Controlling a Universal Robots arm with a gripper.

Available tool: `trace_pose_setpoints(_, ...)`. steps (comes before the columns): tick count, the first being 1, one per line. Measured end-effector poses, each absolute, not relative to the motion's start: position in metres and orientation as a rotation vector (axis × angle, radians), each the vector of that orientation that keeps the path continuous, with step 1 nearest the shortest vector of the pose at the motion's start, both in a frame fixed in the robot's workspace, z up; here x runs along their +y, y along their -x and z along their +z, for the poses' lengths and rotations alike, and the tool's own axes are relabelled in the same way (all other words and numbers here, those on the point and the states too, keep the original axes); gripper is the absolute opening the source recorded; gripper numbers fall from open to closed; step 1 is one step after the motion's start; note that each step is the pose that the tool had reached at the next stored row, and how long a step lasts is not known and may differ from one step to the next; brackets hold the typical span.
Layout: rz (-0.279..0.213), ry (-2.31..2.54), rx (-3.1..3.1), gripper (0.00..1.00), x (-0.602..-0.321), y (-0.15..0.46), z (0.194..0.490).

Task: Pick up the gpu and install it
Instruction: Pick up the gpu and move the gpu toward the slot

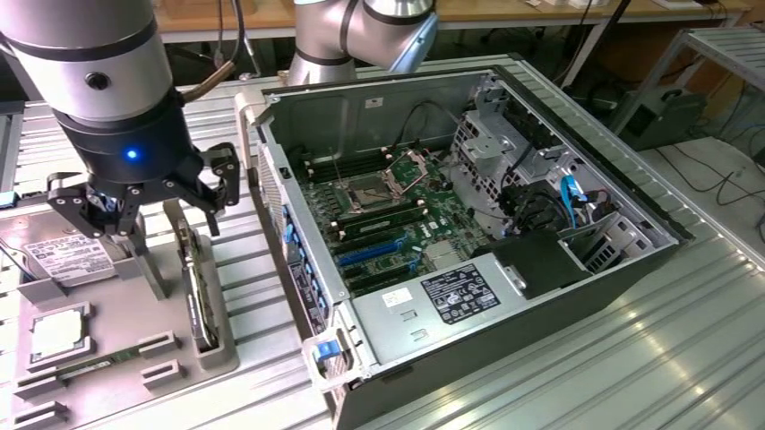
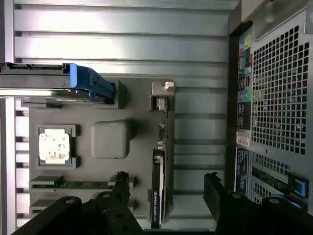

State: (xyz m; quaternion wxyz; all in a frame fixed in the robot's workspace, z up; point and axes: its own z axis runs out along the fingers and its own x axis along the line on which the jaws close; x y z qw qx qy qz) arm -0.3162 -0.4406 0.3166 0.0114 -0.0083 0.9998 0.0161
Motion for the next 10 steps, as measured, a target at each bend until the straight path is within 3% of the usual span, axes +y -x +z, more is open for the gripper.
trace_pose_setpoints(10,0.050,0.027,3.118,0.72,-0.4463,0.3163,0.3098)
